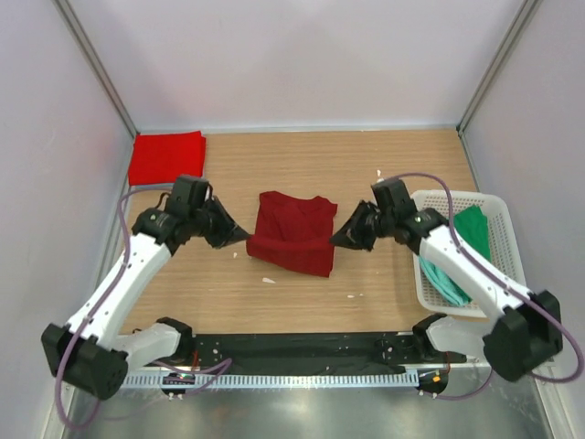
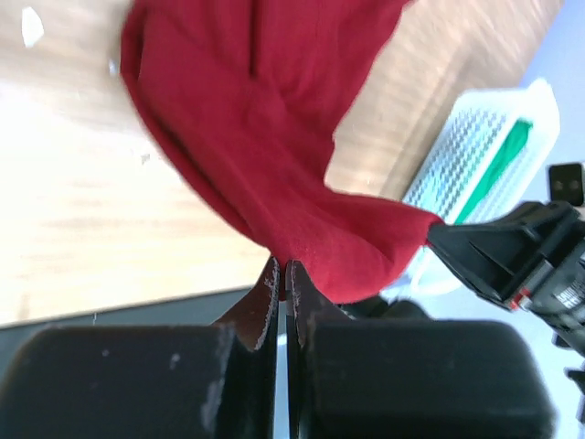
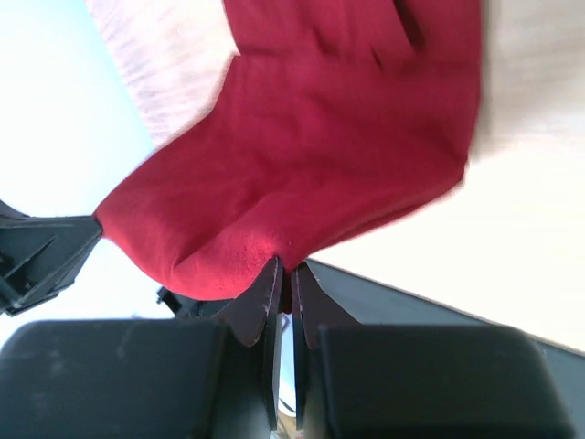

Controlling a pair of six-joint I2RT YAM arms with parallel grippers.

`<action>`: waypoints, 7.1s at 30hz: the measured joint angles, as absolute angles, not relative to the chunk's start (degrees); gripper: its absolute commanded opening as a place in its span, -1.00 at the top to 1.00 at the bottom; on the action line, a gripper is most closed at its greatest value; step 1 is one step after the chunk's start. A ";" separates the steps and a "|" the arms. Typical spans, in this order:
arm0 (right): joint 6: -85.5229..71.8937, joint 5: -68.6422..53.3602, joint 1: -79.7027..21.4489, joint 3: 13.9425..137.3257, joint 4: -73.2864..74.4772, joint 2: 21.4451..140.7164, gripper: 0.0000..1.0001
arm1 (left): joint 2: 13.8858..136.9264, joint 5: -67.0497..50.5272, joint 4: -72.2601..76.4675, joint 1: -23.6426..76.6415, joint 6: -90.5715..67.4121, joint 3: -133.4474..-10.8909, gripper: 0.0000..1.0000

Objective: Fold and stack the t-shirts
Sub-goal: Fold the tshirt

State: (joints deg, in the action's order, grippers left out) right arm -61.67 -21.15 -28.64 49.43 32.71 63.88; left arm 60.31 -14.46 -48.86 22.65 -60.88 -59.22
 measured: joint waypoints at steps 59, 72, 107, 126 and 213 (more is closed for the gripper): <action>-23.83 -25.96 -13.72 85.65 26.30 112.95 -0.11 | 115.81 -23.83 -35.88 13.10 -22.79 -96.95 0.21; -19.11 -16.93 -16.34 88.36 31.11 116.22 -0.03 | 126.63 -18.39 -37.58 14.20 -18.81 -104.90 0.30; -15.86 -17.10 -16.45 97.82 34.48 125.03 0.21 | 130.54 -16.01 -39.24 16.12 -18.79 -108.77 0.47; -17.54 -17.63 -16.69 98.48 37.15 122.83 0.98 | 127.07 -13.58 -40.01 16.14 -19.20 -105.14 1.00; -16.99 -11.75 -10.44 122.63 40.34 136.92 -0.03 | 134.50 -0.05 -40.84 16.47 -21.63 -122.32 0.25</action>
State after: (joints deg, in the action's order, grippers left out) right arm -16.99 -11.75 -10.44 122.63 40.34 136.92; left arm 134.50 -0.05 -40.84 16.47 -21.63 -122.32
